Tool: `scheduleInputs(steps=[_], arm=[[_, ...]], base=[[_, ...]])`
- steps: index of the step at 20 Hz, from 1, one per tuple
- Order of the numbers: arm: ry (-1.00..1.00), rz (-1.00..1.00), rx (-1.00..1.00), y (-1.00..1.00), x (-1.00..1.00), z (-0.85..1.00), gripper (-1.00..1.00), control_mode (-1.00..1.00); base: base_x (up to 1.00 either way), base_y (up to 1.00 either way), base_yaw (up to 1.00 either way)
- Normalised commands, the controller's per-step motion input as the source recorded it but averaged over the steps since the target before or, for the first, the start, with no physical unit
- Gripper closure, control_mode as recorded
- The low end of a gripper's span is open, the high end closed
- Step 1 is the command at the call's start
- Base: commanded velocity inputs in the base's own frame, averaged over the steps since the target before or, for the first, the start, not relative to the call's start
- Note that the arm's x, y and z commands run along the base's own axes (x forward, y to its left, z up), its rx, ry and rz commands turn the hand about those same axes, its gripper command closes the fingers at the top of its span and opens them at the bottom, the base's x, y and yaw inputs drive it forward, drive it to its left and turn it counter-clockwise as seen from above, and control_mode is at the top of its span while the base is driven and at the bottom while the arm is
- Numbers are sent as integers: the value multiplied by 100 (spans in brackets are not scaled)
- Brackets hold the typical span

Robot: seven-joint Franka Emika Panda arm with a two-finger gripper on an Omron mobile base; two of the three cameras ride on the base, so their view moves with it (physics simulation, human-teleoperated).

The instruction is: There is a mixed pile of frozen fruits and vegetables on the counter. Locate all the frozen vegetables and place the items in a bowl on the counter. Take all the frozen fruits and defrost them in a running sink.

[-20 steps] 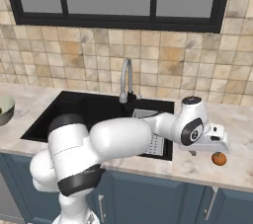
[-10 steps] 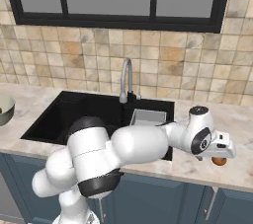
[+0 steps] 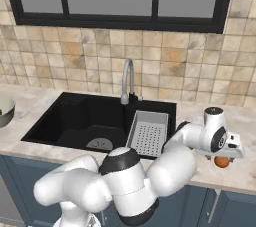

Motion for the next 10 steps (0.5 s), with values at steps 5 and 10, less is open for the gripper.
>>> scheduleInputs(steps=[5, 10], arm=[[6, 0, 5, -28, 25, -46, -100, -100], [3, 0, 4, -16, 16, -34, 100, -100]], base=[[0, 0, 0], [0, 0, 0]])
